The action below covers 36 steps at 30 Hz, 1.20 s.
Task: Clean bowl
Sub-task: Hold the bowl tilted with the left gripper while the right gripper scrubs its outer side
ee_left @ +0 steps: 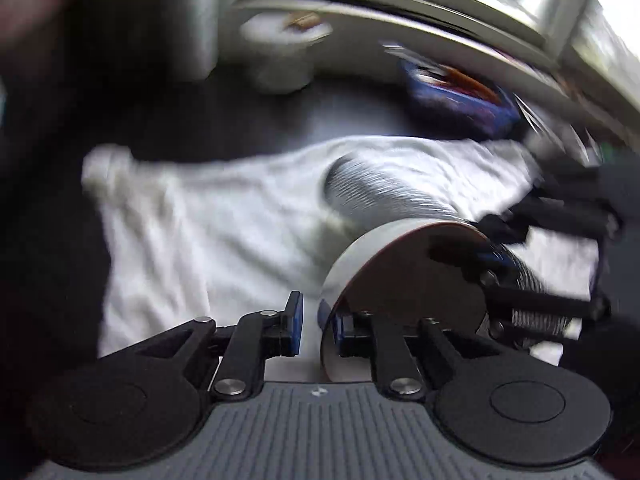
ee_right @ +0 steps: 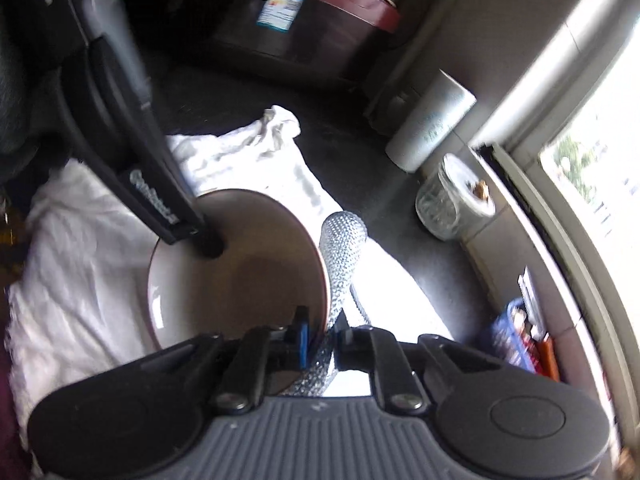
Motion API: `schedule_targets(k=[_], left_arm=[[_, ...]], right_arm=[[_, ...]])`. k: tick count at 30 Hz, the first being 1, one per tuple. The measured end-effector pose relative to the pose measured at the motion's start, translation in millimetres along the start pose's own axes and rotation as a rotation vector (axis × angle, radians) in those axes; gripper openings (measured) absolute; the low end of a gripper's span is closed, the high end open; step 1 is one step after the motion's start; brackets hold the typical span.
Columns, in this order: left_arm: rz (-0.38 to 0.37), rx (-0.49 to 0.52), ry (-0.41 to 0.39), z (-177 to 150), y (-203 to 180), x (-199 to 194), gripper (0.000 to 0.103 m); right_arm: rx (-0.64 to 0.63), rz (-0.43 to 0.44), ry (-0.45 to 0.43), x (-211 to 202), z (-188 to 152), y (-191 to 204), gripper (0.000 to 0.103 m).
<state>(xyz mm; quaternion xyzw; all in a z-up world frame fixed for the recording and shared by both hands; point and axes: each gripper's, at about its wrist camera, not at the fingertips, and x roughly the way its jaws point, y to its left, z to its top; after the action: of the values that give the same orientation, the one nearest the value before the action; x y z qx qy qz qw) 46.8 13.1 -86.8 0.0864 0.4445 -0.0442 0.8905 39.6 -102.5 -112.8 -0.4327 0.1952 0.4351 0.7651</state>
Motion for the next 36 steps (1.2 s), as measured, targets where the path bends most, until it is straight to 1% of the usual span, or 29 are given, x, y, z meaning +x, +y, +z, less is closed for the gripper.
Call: schedule_targets(k=[2,4,5,7,9,10,12,13,15,18,20,22,24,27,30,32,34,36], left_arm=[[0.02,0.058,-0.016,4.6,-6.7,-3.6,0.01],[0.005,-0.032,-0.022,2.5,0.3,-5.6,0.01],[-0.013,-0.118,-0.017,-1.6,8.6,-6.0,0.011],[-0.063,-0.327,0.005,-11.5,28.6,-3.4,0.012],[-0.11,-0.512,0.02,-28.4,47.0,-3.7,0.013],[-0.126,-0.574,0.023,-35.5,52.5,-2.3,0.013],[-0.162,-0.742,0.026,-53.0,65.0,0.9,0.014],[-0.173,-0.799,0.028,-58.5,68.4,2.1,0.015],[-0.213,-0.973,0.029,-74.8,78.5,6.0,0.017],[-0.26,-1.165,0.044,-94.3,86.4,11.9,0.019],[-0.292,-1.284,0.066,-107.3,89.5,17.6,0.019],[-0.332,-1.395,0.087,-118.5,89.6,23.4,0.019],[-0.377,-1.493,0.11,-127.6,89.0,29.5,0.019],[-0.439,-1.532,0.128,-129.6,82.0,37.6,0.018],[-0.434,-1.435,0.128,-117.6,74.4,39.1,0.018],[-0.386,-1.308,0.121,-103.0,71.4,34.6,0.018],[-0.292,-1.095,0.095,-80.1,64.2,23.6,0.019],[-0.2,-0.881,0.069,-57.2,56.9,12.7,0.019]], right_arm=[[-0.042,-0.007,-0.003,-2.0,2.1,4.4,0.01],[-0.042,-0.006,-0.002,-1.9,2.1,4.5,0.011],[-0.012,0.004,0.001,-1.3,1.0,1.7,0.011],[0.063,0.03,0.008,-0.1,-1.8,-5.4,0.011],[0.125,0.052,0.014,1.2,-4.1,-10.7,0.012],[0.172,0.074,0.016,2.4,-6.9,-13.6,0.013],[0.233,0.109,0.02,4.1,-10.2,-16.4,0.015],[0.261,0.127,0.023,4.9,-11.7,-17.6,0.016],[0.332,0.173,0.027,7.8,-16.2,-20.8,0.018],[0.417,0.227,0.03,11.9,-22.1,-24.3,0.02],[0.455,0.243,0.028,12.8,-25.3,-23.3,0.02],[0.474,0.244,0.021,9.2,-26.0,-21.4,0.02],[0.466,0.223,0.012,6.6,-25.3,-20.6,0.019],[0.408,0.161,-0.013,2.3,-21.4,-23.8,0.016],[0.305,0.103,-0.02,0.6,-18.9,-23.4,0.013],[0.241,0.086,-0.018,0.3,-18.5,-19.6,0.012],[0.203,0.073,-0.018,-0.9,-18.9,-16.7,0.012],[0.135,0.036,-0.029,-5.2,-17.0,-10.4,0.01]])
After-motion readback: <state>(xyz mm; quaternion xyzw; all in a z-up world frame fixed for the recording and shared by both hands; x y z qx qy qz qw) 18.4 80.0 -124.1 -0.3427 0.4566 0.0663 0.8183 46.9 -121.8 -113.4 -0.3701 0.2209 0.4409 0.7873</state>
